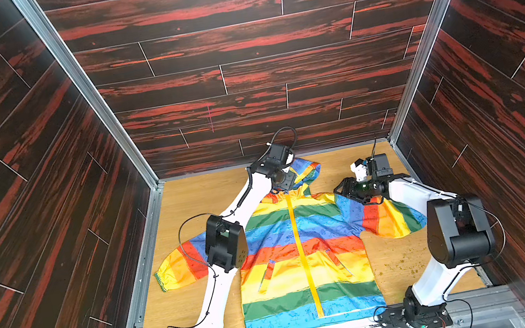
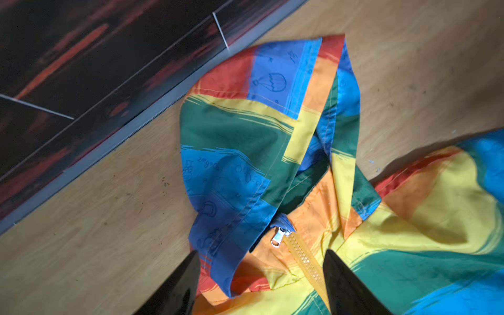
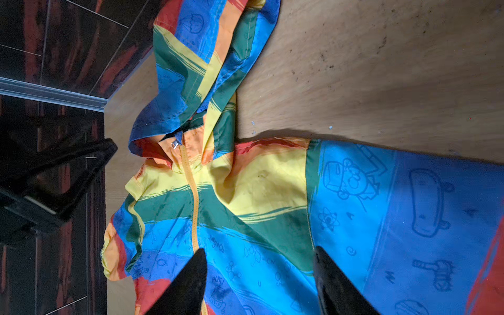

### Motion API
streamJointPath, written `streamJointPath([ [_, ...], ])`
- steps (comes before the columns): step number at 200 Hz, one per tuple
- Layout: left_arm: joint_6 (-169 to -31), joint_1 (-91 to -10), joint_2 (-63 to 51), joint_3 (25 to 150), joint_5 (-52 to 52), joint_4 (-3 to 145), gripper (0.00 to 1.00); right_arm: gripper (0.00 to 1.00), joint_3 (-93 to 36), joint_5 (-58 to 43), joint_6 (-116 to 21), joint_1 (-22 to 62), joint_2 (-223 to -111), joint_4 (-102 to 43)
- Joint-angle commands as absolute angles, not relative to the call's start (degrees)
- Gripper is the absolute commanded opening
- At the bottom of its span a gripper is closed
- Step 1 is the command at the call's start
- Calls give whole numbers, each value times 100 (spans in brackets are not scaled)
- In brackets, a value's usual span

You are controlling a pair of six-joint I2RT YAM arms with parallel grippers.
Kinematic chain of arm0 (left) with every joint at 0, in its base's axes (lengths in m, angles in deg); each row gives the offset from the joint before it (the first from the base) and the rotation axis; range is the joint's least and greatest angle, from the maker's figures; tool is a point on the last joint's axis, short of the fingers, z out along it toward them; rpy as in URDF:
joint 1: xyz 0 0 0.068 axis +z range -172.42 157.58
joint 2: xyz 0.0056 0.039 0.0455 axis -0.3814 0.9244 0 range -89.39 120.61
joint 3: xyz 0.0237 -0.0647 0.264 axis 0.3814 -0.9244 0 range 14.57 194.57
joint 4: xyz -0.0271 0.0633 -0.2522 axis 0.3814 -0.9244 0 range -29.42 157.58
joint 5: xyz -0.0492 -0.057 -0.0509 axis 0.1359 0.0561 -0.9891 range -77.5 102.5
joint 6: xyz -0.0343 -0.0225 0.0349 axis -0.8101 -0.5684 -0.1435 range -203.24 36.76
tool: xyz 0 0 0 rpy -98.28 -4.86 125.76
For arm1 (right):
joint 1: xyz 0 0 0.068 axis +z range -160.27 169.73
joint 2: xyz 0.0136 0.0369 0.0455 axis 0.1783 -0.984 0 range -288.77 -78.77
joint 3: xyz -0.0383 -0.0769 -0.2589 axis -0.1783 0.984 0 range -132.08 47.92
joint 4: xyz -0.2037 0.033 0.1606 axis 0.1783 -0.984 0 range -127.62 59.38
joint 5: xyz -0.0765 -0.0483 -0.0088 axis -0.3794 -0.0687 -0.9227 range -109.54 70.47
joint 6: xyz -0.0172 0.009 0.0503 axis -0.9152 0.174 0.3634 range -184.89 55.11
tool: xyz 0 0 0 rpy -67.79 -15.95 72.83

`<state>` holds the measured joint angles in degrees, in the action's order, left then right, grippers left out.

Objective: Unzip the jacket
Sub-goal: Flatten out the jacket at the center of the board.

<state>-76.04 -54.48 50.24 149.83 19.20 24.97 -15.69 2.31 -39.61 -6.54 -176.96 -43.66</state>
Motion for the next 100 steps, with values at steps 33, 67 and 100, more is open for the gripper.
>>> streamJointPath([
  [33,-6624,-5433,5660,15867,2643,1261,71,63,-1669,181,-4187,-739,-17468,-4636],
  [67,-6406,-5442,5622,15660,2978,1440,70,63,-1721,202,-4188,-749,-17533,-4644],
  [100,-6366,-5442,5797,15783,3494,1535,68,63,-1705,200,-4160,-752,-17572,-4645],
])
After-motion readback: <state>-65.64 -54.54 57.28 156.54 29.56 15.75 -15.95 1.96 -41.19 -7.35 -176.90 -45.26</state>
